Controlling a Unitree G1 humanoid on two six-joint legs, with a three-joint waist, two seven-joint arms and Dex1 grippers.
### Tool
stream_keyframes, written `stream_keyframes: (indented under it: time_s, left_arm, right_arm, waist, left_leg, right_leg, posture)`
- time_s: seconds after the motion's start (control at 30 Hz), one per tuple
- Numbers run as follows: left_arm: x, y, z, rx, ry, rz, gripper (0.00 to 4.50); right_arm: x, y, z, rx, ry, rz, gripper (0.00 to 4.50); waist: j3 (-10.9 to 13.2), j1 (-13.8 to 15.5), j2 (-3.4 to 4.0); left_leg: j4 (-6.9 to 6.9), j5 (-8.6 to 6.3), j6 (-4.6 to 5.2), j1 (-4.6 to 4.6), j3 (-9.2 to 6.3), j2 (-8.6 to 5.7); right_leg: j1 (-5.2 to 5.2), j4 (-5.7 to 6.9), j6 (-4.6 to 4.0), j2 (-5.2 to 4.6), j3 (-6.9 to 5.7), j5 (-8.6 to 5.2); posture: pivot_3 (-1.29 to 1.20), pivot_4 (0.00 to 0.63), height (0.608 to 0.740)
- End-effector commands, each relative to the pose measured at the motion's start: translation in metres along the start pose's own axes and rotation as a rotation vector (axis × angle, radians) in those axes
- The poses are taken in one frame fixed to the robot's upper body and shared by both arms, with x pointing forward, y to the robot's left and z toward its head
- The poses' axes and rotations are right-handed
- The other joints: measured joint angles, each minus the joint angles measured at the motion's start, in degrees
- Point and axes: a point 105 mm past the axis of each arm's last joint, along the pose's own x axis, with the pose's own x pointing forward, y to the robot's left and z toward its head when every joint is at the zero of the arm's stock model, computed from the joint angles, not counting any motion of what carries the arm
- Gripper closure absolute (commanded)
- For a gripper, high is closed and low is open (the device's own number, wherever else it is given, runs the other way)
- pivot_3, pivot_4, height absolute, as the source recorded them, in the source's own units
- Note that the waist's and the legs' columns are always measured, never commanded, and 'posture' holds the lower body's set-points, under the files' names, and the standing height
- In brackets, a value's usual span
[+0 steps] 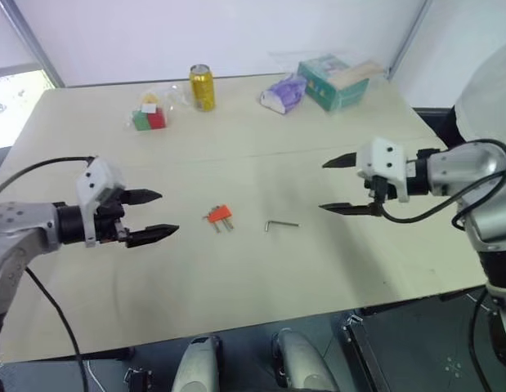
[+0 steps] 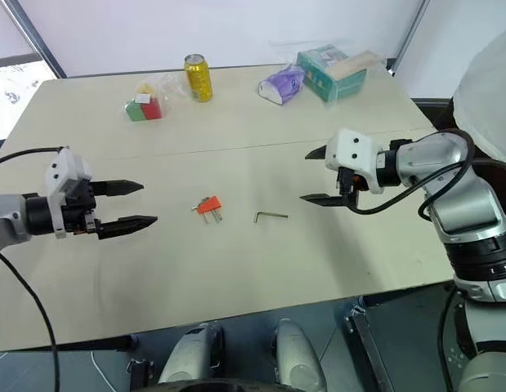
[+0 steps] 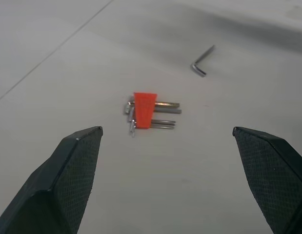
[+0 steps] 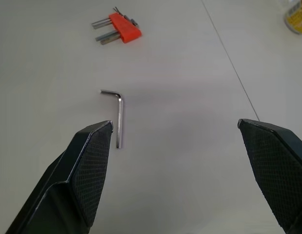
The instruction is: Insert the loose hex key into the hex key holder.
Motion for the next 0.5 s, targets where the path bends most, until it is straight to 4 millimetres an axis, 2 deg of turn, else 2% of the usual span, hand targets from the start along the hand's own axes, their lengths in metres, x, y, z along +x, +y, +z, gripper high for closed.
stream_keyframes:
  time_s: [0.03, 0.5]
  left_arm:
    - [-0.0027, -0.0023, 0.0102, 0.023, -0.032, -0.012, 0.04]
    - [0.0009, -0.0008, 0.0133, 0.030, -0.048, 0.011, 0.04]
  right_arm:
    - [-0.0025, -0.0019, 0.0155, -0.046, -0.032, 0.005, 0.22]
    - [0.0055, -0.0022, 0.0173, -0.068, -0.037, 0.014, 0.22]
  waist:
    - [0.0, 0.0, 0.00]
    - [0.0, 0.0, 0.00]
  left_leg:
    - [0.00, 0.00, 0.00, -0.02, 0.00, 0.00]
    - [0.03, 0.00, 0.00, -0.02, 0.02, -0.01]
  right_leg:
    - [-0.02, 0.01, 0.00, 0.00, 0.00, 0.00]
    - [-0.03, 0.04, 0.01, 0.00, 0.01, 0.01]
  posture:
    - [0.00, 0.150, 0.740]
    - [0.00, 0.150, 0.740]
